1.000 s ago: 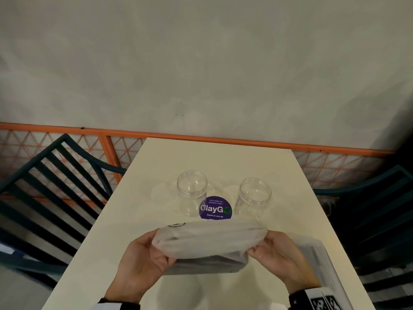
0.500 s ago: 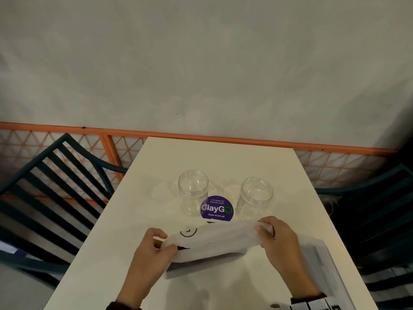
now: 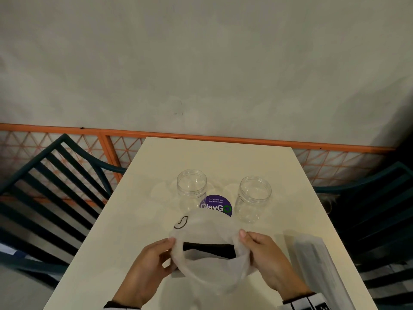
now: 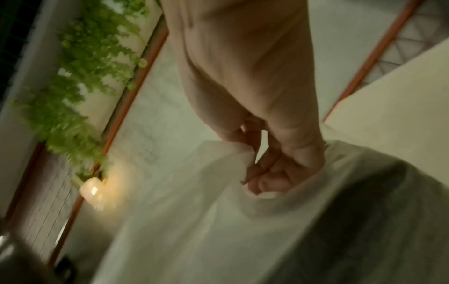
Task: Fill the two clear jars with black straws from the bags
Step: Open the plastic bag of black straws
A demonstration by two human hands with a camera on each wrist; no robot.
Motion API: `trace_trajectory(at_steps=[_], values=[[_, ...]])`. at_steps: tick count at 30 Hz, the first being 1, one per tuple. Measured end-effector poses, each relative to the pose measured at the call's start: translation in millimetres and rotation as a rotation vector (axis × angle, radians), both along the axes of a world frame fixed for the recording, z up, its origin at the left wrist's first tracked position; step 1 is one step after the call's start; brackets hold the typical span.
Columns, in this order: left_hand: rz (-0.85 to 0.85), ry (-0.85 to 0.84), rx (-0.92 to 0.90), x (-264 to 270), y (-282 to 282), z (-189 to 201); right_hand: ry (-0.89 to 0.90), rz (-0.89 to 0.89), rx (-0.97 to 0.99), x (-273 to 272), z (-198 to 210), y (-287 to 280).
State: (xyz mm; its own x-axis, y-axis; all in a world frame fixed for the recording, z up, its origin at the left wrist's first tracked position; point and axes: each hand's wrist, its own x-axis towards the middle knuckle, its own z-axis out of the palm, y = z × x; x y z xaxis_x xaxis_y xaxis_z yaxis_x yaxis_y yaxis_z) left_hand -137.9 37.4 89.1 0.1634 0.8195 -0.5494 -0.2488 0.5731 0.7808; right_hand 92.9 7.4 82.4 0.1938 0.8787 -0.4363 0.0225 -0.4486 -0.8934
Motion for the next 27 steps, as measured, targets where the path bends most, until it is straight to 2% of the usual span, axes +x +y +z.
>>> trace_trajectory(at_steps=[3, 5, 7, 9, 12, 14, 15, 18, 20, 21, 23, 25, 27], values=[[0.066, -0.05, -0.061, -7, 0, -2, 0.387, -0.077, -0.088, 13, 9, -1], [0.097, -0.085, -0.115, -10, 1, -3, 0.575, -0.144, -0.149, 23, 16, -1], [0.087, -0.129, -0.159, -13, 2, -3, 0.637, -0.183, -0.195, 29, 17, 0], [0.058, -0.15, -0.161, -14, 2, -3, 0.618, -0.208, -0.215, 32, 15, 0], [-0.044, -0.071, -0.083, -14, -2, -6, 0.621, -0.128, -0.137, 32, 18, -4], [-0.107, 0.093, 0.006, -10, -5, -9, 0.507, -0.068, -0.043, 31, 15, -6], [-0.109, 0.2, 0.057, -9, -5, -10, 0.355, -0.032, -0.028, 30, 11, -7], [-0.05, 0.482, 0.155, -5, -3, -12, -0.288, 0.054, 0.014, 23, -1, -5], [0.018, 0.569, 0.161, -5, -1, -15, -0.549, 0.006, 0.049, 19, -2, -3], [0.062, 0.603, 0.171, -5, -2, -15, -0.573, -0.015, 0.058, 19, -1, -3], [0.127, 0.697, 0.22, -8, -3, -18, -0.503, -0.026, 0.061, 17, -1, -3], [0.13, 0.788, 0.292, -12, -4, -18, -0.396, -0.013, 0.054, 16, -1, -4], [0.099, 0.79, 0.322, -15, -4, -21, -0.331, 0.037, 0.049, 13, 1, -4]])
